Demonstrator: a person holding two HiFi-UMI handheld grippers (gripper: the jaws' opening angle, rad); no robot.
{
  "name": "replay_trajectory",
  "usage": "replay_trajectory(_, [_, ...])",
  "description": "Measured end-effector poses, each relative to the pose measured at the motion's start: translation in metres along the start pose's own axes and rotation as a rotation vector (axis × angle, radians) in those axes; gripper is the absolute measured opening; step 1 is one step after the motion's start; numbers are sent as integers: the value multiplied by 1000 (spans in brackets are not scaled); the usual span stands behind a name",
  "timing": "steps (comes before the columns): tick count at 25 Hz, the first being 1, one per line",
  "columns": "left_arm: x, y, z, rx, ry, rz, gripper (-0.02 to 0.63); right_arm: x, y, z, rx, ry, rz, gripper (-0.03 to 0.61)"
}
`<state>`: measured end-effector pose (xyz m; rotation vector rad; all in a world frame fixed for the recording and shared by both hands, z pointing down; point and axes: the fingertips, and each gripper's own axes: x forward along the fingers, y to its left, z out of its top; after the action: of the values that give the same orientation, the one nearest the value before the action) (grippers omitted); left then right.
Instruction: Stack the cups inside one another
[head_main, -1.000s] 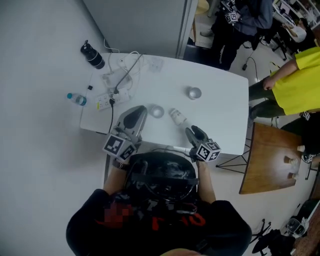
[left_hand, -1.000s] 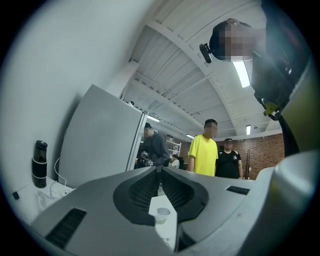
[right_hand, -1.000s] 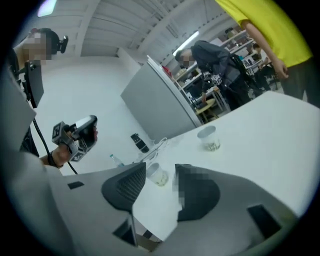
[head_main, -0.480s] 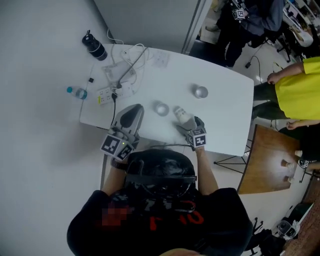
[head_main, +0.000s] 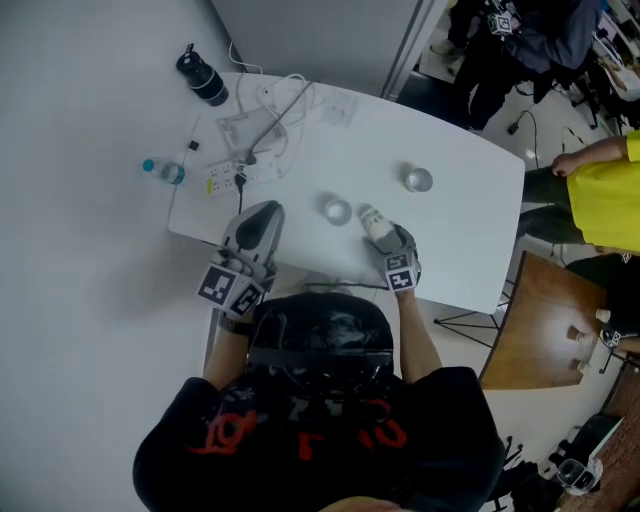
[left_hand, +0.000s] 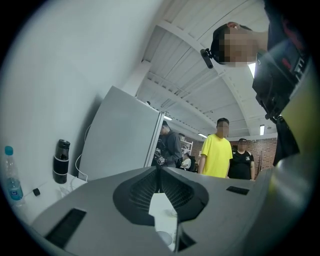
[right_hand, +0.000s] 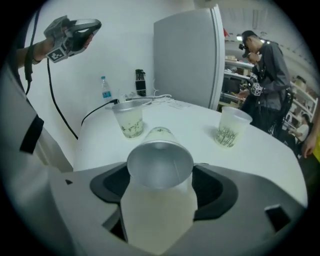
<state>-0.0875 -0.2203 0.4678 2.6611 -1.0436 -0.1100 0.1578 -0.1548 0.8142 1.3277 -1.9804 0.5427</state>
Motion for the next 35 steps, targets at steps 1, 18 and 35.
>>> replay_trajectory(1, [1, -1, 0, -1, -5, -4, 34, -6, 0, 7, -21, -9, -3, 398])
replay_trajectory(18, [-22, -3, -4, -35, -60, 57, 34, -83, 72, 207, -194, -304, 261, 396])
replay_trajectory(35, [-48, 12, 0, -10, -74, 116, 34, 0, 93, 166, -174, -192, 298, 435])
